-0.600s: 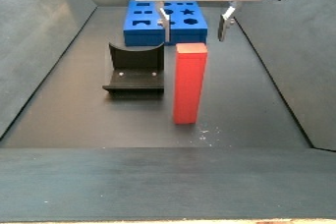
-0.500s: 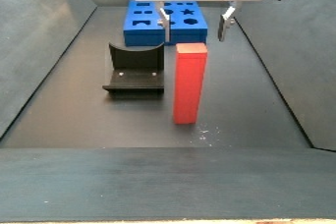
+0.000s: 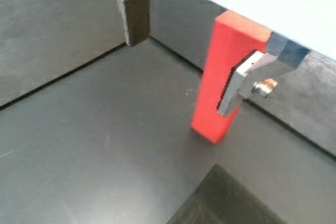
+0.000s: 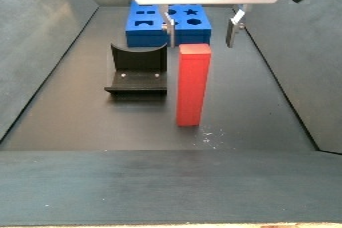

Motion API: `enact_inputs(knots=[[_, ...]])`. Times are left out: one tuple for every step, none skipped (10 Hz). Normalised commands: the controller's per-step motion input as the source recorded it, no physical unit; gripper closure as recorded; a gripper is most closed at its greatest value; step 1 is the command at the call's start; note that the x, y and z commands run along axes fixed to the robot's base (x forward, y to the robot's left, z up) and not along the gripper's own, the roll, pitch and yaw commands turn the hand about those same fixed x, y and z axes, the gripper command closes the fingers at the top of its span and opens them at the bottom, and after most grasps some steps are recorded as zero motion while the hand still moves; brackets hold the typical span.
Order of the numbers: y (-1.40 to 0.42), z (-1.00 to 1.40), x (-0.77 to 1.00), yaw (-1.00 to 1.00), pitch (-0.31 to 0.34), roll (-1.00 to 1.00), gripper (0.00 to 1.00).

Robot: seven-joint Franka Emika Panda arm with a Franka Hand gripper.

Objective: Pick up the rectangle object. Move up. Move to above the board. Insert the rectangle object.
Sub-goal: Pick up the rectangle object.

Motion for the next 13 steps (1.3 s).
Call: enact_inputs(knots=[[0.38,0.00,0.02,0.00,0.029,0.17,0.00],[0.40,0.00,0.17,-0.01,0.000,0.03,0.00],[0.39,0.00,0.17,0.00,0.000,0.07,0.00],[0.41,0.00,0.18,0.00,0.000,0.06,0.00],[0.41,0.00,0.19,0.00,0.000,0.05,0.00],[0.42,0.00,0.20,0.00,0.000,0.01,0.00],[0.40,-0.03,0.18,0.00,0.000,0.00,0.00],[0.35,-0.12,0.16,-0.01,0.000,0.00,0.00],[0.11,-0.42,0.00,0.00,-0.100,0.10,0.00],[0.00,-0.59,0.03,0.00,-0.189,0.18,0.00],[-0.04,-0.59,0.00,0.00,-0.189,0.25,0.00],[0.00,0.00,0.00,0.00,0.043,0.00,0.00],[0.00,0.00,0.00,0.00,0.000,0.00,1.00]])
